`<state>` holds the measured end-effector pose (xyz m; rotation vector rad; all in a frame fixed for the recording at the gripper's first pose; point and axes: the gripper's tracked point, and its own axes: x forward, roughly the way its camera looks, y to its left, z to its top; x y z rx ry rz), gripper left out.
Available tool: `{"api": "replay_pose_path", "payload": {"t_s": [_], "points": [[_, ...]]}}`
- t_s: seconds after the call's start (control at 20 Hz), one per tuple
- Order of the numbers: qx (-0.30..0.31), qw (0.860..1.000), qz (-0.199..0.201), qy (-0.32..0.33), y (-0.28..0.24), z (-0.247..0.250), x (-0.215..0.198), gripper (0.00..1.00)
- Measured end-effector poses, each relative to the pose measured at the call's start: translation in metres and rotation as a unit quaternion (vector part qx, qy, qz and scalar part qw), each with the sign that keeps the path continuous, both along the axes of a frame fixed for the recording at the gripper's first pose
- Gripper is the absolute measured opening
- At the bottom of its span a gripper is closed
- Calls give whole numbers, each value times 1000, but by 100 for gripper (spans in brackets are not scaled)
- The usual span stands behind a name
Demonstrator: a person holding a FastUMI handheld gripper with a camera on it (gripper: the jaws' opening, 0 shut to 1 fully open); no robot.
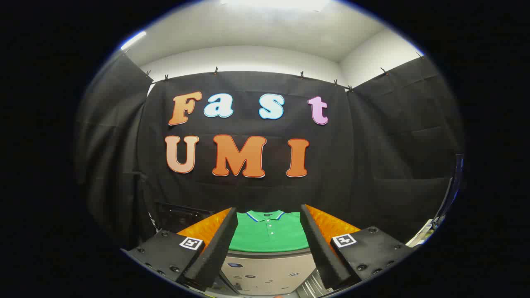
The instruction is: Put the clothes into the washing machine and then close the washing machine lid.
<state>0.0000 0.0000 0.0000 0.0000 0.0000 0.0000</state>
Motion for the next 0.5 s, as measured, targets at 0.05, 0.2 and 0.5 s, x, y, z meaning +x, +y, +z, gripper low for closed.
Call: {"api": "replay_pose_path", "payload": {"t_s": [0.05, 0.2, 0.5], "points": [[-1, 1000, -1, -1, -1, 0, 0, 98], [-1, 1000, -1, -1, -2, 1, -1, 98], [-3, 1000, 1, -2, -3, 3, 0, 98]]}}
